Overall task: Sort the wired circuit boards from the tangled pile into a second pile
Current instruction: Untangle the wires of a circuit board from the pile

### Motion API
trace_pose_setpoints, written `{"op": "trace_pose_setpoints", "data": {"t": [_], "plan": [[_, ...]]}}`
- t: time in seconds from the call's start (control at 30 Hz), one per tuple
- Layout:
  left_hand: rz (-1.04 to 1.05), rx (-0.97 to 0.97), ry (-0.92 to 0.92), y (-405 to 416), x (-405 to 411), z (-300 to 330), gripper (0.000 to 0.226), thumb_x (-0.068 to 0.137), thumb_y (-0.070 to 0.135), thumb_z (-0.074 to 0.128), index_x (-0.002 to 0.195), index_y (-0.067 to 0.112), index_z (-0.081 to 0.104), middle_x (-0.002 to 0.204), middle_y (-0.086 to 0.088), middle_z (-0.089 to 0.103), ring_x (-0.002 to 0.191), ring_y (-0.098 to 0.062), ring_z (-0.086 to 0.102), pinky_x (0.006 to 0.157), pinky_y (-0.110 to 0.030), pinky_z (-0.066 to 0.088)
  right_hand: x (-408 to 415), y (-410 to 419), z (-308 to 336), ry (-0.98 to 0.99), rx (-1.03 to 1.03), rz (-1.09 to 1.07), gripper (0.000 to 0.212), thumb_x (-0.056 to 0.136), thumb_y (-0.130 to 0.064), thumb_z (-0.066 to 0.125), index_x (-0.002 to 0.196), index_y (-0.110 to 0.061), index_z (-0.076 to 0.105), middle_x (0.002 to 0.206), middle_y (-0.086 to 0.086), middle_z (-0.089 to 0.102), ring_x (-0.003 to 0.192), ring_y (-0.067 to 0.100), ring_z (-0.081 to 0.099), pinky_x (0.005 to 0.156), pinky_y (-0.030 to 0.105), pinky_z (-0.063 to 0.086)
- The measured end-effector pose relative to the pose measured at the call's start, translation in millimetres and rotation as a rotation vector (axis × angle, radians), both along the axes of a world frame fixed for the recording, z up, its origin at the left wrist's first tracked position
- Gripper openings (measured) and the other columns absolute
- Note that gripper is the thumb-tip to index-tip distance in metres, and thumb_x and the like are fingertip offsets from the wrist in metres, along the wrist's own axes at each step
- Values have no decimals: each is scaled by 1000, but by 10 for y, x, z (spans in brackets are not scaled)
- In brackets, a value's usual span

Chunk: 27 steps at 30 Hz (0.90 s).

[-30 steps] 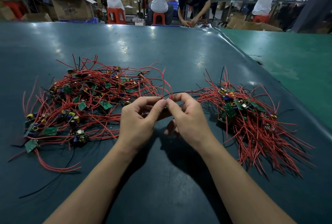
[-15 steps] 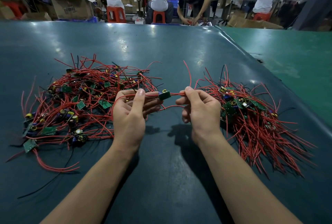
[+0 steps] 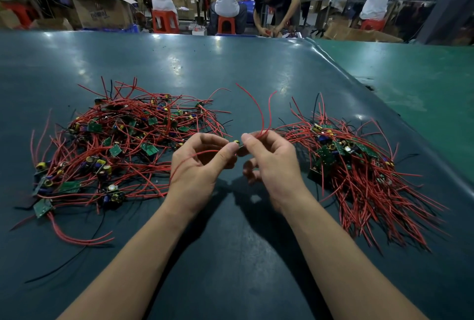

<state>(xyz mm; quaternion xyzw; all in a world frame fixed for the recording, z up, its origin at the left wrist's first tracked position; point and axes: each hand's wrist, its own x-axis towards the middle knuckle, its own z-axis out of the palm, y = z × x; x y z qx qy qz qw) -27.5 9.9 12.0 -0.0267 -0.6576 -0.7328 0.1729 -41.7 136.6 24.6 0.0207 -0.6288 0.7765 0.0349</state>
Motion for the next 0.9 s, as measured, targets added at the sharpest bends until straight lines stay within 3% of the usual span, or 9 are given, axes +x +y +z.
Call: {"op": "trace_pose_setpoints", "data": {"t": [0.13, 0.23, 0.47, 0.6, 0.8, 0.9], "plan": [[-57, -55, -31, 17, 0, -5, 14, 79, 10, 76, 89, 3, 67, 77, -1, 73, 66, -8, 67, 63, -18, 54, 8, -30, -39, -4, 103, 24, 18, 98, -15, 57, 83, -7, 65, 59, -3, 62, 38, 11, 51, 35, 19, 38], [-78, -90, -91, 22, 0, -14, 11, 83, 15, 73, 89, 7, 69, 78, -1, 75, 66, -14, 69, 67, -25, 57, 4, -22, -38, 1, 132, 3, 25, 101, -19, 53, 83, -7, 67, 61, -1, 60, 39, 11, 51, 36, 18, 37], [-59, -118, 23, 54, 43, 26, 14, 80, 18, 75, 85, 5, 70, 68, 3, 71, 59, -11, 66, 59, -17, 52, -58, 60, -30, 38, 164, -174, 32, 102, -25, 50, 79, -13, 69, 54, -6, 61, 37, 10, 46, 38, 19, 35], [-80, -11, 14, 4, 32, 42, 21, 73, 27, 75, 81, 8, 71, 67, -4, 68, 58, -15, 61, 62, -25, 52, -101, 95, 10, -11, -62, -221, 38, 103, -25, 48, 74, -10, 67, 49, -5, 54, 33, 8, 38, 36, 16, 28], [-167, -58, 23, 3, 27, -6, 18, 74, 27, 77, 79, 10, 73, 65, -9, 67, 56, -16, 60, 61, -24, 52, -125, 194, 104, -349, -724, -39, 43, 100, -22, 43, 59, -13, 51, 39, -7, 28, 27, 5, 22, 27, 14, 15], [-208, -26, 32, -13, 32, -17, 17, 76, 28, 78, 78, 12, 74, 66, -8, 66, 57, -16, 59, 61, -24, 51, -121, 220, 125, -329, -735, 30, 47, 99, -24, 46, 55, -14, 54, 38, -7, 27, 27, 5, 22, 26, 14, 15]]}}
